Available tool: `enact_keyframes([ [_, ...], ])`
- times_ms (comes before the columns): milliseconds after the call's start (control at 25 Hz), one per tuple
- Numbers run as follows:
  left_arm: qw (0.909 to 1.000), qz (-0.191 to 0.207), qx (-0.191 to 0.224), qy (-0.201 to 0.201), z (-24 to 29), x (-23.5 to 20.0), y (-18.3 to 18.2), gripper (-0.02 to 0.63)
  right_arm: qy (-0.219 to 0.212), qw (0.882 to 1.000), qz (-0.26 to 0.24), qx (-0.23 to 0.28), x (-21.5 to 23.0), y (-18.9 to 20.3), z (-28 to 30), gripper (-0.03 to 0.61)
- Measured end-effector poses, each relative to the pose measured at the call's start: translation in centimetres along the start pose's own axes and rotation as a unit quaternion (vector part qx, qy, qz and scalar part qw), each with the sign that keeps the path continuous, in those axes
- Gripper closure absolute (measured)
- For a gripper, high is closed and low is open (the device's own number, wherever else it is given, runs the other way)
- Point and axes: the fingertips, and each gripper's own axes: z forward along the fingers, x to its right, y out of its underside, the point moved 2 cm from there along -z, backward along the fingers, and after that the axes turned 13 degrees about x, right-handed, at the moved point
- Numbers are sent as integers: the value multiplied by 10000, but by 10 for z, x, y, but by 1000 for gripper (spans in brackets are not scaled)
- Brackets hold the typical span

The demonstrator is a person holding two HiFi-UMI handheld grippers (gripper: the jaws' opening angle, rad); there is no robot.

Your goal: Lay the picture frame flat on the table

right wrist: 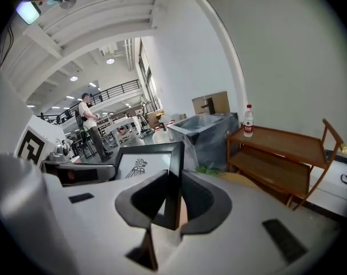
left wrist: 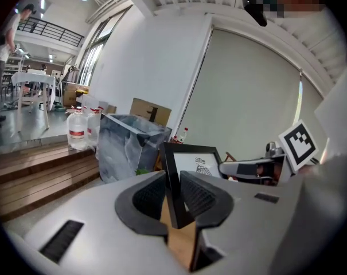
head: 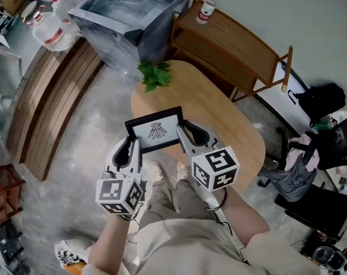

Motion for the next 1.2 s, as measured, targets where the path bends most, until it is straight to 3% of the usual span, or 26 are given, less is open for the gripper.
enact_keyframes([
  [320,9974,-411,-531,-253,18,-43,83,538,2,9963,435,-739,15,90,39,523],
  [760,9853,-1166,-1119,-560,55,-88,213,540,149,9888,435,-1422,54,210,88,523],
  [1200,9740,-1256,-1720,-768,85,-137,326,540,149,9772,374,-2085,79,330,135,525],
])
